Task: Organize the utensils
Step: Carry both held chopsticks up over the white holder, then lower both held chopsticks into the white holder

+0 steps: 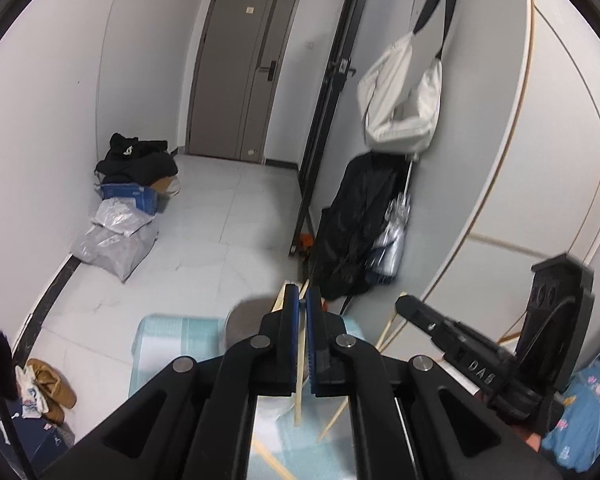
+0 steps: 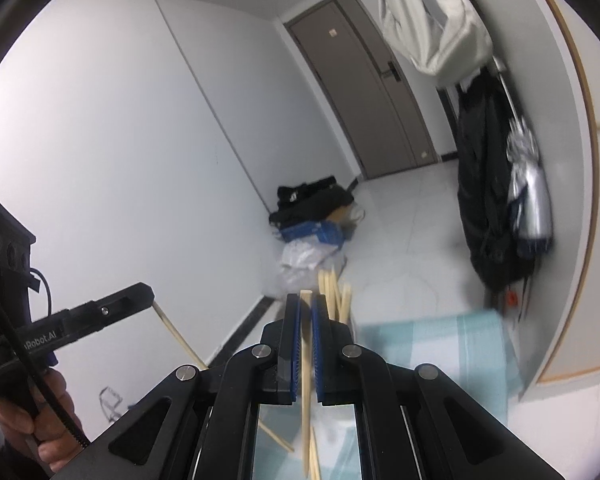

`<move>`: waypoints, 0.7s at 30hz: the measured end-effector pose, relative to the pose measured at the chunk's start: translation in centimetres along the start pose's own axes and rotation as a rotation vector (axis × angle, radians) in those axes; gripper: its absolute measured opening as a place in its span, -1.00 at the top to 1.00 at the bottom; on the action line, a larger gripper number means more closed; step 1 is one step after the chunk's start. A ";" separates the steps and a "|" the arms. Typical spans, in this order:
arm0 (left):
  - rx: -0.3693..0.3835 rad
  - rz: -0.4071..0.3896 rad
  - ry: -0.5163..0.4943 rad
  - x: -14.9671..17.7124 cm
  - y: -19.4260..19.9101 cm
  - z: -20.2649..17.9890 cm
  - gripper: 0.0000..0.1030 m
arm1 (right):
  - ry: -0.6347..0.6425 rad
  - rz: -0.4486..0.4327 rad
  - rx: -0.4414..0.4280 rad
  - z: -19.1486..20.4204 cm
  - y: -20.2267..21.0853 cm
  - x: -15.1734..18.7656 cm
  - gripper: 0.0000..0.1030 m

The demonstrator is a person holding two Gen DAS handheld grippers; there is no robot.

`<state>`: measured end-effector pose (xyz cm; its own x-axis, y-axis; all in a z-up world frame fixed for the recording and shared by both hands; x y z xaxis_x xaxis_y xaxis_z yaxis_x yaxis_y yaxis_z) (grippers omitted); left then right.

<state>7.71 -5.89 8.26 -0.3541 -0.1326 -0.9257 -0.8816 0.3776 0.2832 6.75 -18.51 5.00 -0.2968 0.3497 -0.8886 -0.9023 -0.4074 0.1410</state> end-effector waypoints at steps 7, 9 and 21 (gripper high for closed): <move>0.020 -0.042 -0.025 -4.0 -2.6 -0.3 0.99 | 0.008 -0.051 0.006 -0.2 -3.0 -4.7 0.91; 0.015 -0.049 -0.037 -4.9 -3.3 0.3 0.99 | 0.013 -0.066 0.009 -0.2 -4.0 -5.9 0.91; 0.021 -0.018 -0.125 -4.3 -7.0 2.8 0.99 | 0.073 -0.129 0.013 0.3 -9.6 -8.0 0.91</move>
<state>16.26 -5.40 9.56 -0.2957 -0.0249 -0.9550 -0.8802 0.3955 0.2623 17.69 -17.10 10.89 -0.1551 0.3358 -0.9291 -0.9356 -0.3520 0.0290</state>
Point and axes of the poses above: each gripper's, at about its wrist camera, not at the fingertips, and y roughly against the way its jaws point, z to its left, x to its underside, the point moved 8 cm from there along -y, roughly the way its jaws point, and after that the axes turned 15 degrees about -z, right-handed, at the moved point
